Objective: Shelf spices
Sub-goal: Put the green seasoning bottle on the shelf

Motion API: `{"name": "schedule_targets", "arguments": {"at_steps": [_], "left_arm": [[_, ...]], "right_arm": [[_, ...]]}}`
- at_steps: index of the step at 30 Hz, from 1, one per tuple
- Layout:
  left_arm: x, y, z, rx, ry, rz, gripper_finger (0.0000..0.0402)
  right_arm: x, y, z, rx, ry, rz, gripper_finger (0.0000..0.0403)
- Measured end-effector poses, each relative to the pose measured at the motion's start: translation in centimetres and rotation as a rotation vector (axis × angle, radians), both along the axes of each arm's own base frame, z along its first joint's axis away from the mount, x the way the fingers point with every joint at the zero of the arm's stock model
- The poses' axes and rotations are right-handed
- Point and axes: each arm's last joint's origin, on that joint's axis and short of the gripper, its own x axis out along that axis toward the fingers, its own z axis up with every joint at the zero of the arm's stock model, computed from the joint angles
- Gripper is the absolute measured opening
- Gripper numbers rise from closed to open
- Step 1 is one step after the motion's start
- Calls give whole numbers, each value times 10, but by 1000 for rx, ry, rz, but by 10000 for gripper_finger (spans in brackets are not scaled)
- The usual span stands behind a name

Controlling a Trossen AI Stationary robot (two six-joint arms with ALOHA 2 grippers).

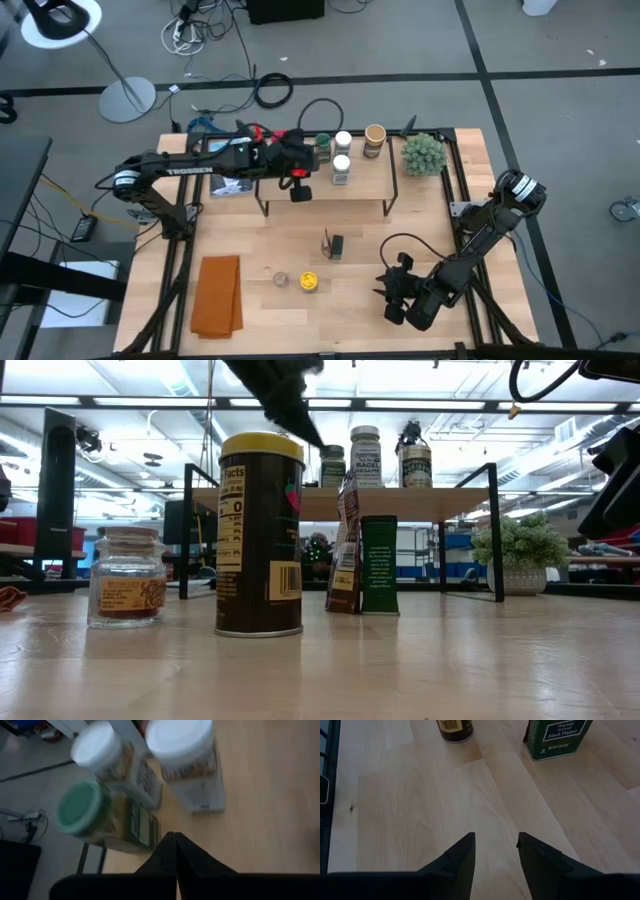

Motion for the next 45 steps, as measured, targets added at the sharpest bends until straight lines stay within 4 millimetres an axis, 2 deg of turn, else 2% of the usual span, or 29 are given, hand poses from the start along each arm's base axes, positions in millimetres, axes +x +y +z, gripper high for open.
{"name": "schedule_targets", "arguments": {"at_steps": [7, 19, 45], "left_arm": [[13, 4, -9, 36, -17, 22, 0], [18, 10, -21, 73, 39, 56, 0], [16, 14, -21, 138, 60, 134, 0]], "right_arm": [[0, 0, 0, -3, 3, 1, 149], [-1, 0, 0, -6, 7, 2, 149], [-1, 0, 0, -5, 8, 4, 149]]}}
